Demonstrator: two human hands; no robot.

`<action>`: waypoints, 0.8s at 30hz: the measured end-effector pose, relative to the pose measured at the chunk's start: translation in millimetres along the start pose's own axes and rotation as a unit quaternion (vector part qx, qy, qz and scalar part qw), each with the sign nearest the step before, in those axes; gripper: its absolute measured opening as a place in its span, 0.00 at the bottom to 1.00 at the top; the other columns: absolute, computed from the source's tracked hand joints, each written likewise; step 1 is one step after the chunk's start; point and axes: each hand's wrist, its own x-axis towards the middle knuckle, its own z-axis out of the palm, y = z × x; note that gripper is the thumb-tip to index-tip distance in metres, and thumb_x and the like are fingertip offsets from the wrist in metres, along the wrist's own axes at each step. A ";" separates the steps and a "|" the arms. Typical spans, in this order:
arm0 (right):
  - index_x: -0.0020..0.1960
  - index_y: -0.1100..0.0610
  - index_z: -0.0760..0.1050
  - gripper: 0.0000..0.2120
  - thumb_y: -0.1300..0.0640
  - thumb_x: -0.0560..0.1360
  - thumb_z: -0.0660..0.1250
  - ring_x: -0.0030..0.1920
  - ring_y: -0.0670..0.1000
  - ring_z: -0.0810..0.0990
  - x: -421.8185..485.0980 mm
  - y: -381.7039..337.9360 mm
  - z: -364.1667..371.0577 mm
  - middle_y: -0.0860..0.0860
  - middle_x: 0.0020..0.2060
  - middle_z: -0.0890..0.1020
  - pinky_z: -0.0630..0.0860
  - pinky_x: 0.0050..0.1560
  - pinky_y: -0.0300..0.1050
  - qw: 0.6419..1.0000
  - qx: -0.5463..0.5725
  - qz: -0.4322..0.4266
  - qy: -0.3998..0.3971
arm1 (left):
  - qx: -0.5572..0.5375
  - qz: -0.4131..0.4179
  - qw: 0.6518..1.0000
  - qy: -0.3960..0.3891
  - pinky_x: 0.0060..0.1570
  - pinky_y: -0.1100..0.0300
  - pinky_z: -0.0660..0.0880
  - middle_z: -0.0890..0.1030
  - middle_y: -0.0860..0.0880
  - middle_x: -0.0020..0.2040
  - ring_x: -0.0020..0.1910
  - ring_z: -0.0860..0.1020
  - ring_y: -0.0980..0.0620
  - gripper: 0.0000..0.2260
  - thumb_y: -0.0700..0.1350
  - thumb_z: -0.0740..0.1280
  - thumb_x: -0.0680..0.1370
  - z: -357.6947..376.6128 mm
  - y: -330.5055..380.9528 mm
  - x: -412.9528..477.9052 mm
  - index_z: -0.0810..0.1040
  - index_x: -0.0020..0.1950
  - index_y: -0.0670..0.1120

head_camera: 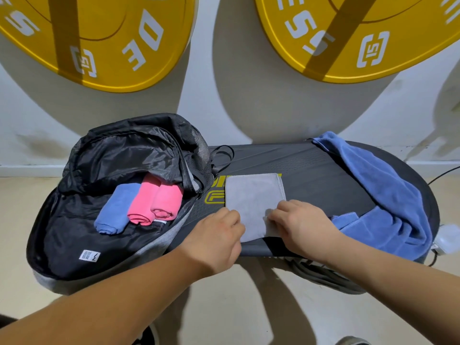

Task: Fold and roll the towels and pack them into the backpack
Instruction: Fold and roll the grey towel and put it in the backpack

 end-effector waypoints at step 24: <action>0.47 0.49 0.75 0.04 0.50 0.77 0.69 0.42 0.49 0.78 9.0 6.1 -8.4 0.46 0.44 0.77 0.73 0.40 0.42 0.939 0.250 0.235 -0.027 | -0.278 -0.334 0.901 0.014 0.42 0.57 0.74 0.76 0.52 0.42 0.37 0.76 0.53 0.06 0.42 0.70 0.71 -13.3 -13.6 14.7 0.77 0.47 0.47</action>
